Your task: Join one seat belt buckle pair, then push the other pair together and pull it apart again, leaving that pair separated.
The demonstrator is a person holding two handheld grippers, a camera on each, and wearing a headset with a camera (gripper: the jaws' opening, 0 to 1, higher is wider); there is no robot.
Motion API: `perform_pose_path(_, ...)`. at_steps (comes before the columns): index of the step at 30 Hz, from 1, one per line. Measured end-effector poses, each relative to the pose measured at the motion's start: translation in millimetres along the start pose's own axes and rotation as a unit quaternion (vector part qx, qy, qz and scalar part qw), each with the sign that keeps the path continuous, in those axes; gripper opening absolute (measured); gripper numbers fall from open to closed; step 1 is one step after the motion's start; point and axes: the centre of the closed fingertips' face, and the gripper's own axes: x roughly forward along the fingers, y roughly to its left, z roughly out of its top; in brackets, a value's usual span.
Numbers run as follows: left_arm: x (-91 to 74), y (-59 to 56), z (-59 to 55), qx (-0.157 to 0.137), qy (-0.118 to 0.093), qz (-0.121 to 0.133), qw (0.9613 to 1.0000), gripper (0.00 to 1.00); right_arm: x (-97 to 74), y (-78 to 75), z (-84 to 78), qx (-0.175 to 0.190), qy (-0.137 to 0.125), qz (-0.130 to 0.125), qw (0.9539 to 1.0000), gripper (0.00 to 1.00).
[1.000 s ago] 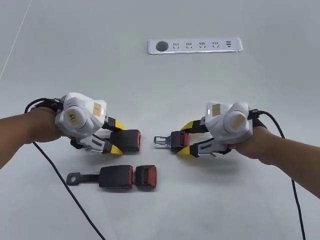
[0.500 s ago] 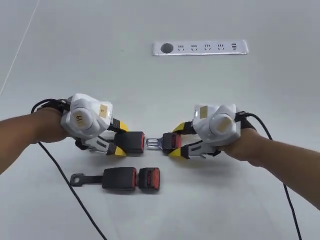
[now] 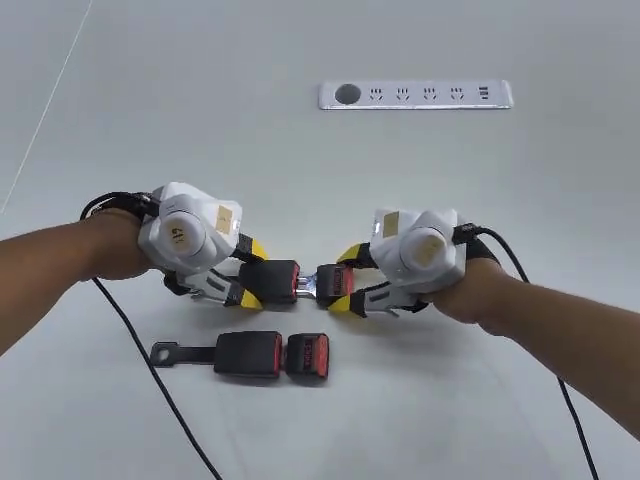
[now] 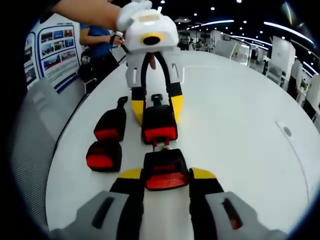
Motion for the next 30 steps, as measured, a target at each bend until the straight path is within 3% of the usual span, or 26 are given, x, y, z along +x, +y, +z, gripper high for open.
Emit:
perform_pose_path(7,0.3,1.3,-0.7,0.003,0.002,-0.002,1.0000,0.34,9.9,2.2,11.1,0.022,-0.012,-0.002,0.9997,0.34)
perform_pose_path(21,0.3,3.0,-5.9,-0.003,0.001,-0.001,1.0000,0.34,15.3,4.7,17.3,0.024,0.016,-0.006,0.9996,0.33)
perform_pose_path(30,-1.6,-2.8,-0.6,-0.010,-0.001,0.003,0.9999,0.34,14.2,5.3,16.1,0.016,0.023,-0.007,0.9996,0.34)
